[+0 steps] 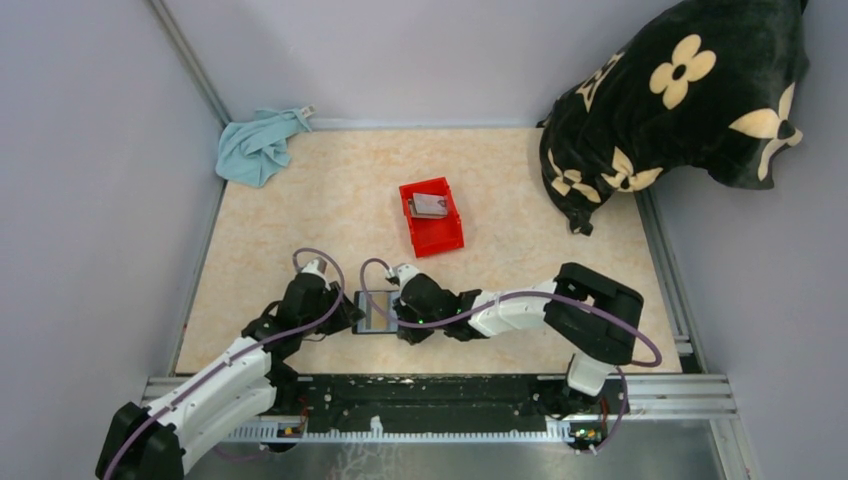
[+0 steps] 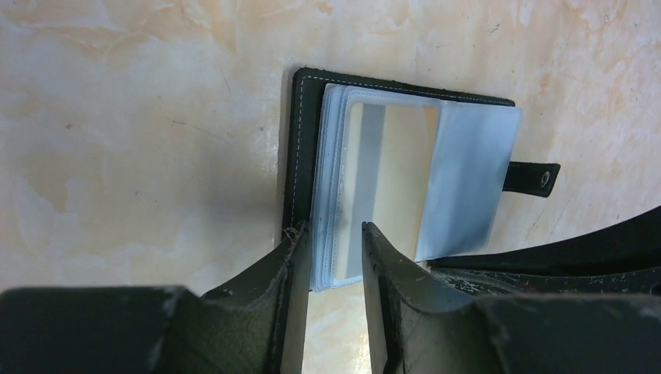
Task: Take the credit cards out of the card holder
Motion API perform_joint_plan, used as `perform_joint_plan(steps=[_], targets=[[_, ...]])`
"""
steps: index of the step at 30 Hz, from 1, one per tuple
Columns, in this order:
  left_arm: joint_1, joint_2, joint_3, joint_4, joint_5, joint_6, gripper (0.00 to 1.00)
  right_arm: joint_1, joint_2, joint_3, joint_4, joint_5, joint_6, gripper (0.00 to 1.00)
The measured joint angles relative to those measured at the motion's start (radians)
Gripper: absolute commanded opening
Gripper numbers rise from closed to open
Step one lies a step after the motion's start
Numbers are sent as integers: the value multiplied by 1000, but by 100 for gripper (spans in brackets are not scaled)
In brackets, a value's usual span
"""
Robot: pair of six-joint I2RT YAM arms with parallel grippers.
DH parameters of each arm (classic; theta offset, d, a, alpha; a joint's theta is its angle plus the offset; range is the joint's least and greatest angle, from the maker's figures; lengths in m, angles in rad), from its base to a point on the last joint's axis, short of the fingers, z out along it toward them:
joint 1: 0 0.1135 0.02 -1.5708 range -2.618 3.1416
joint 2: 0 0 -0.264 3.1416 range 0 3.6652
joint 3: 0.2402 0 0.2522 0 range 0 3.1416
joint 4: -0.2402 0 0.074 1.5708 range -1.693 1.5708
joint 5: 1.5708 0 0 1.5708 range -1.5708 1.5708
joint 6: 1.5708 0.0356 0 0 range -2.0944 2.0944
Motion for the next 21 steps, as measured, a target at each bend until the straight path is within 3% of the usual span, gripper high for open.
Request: perform_joint_plan(steps=[14, 21], targets=[[0, -4, 19, 2, 1, 2, 35, -6, -151, -21, -113, 36, -66, 0], [0, 26, 34, 27, 8, 6, 35, -54, -121, -14, -106, 34, -76, 0]])
